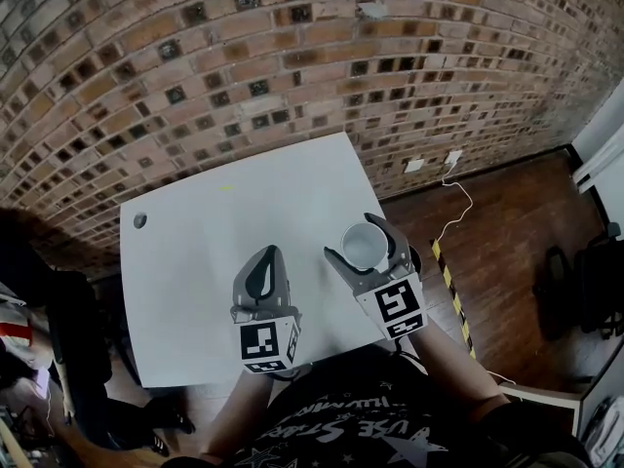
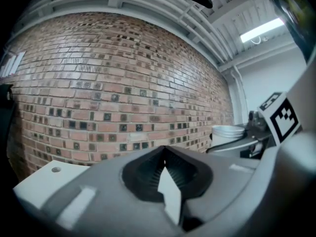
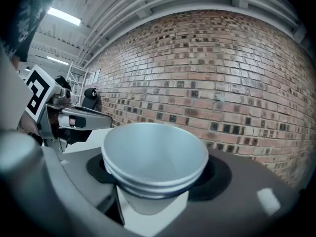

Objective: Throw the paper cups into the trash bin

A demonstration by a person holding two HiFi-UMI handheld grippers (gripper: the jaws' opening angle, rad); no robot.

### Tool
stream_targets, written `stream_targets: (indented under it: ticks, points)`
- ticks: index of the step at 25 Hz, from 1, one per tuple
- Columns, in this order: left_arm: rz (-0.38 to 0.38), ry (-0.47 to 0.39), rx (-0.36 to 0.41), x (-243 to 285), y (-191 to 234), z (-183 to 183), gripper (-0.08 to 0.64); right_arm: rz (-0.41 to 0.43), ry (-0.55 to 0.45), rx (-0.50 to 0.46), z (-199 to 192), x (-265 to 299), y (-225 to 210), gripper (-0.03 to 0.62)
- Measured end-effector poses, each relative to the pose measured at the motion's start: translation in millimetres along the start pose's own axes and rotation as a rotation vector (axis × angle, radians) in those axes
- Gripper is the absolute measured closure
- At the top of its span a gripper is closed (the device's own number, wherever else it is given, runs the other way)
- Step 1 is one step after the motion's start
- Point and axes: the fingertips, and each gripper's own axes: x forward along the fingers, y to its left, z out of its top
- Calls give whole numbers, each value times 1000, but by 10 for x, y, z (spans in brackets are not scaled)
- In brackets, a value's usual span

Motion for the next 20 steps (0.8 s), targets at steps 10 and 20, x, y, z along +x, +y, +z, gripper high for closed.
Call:
stream_targets:
  ticks: [10, 20]
  points:
    - [17, -13, 7, -112, 278, -116, 555, -49, 46, 26, -133, 19, -42, 216]
    - [54, -8, 35, -31, 254, -139, 555, -82, 29, 42, -225, -146, -372, 216]
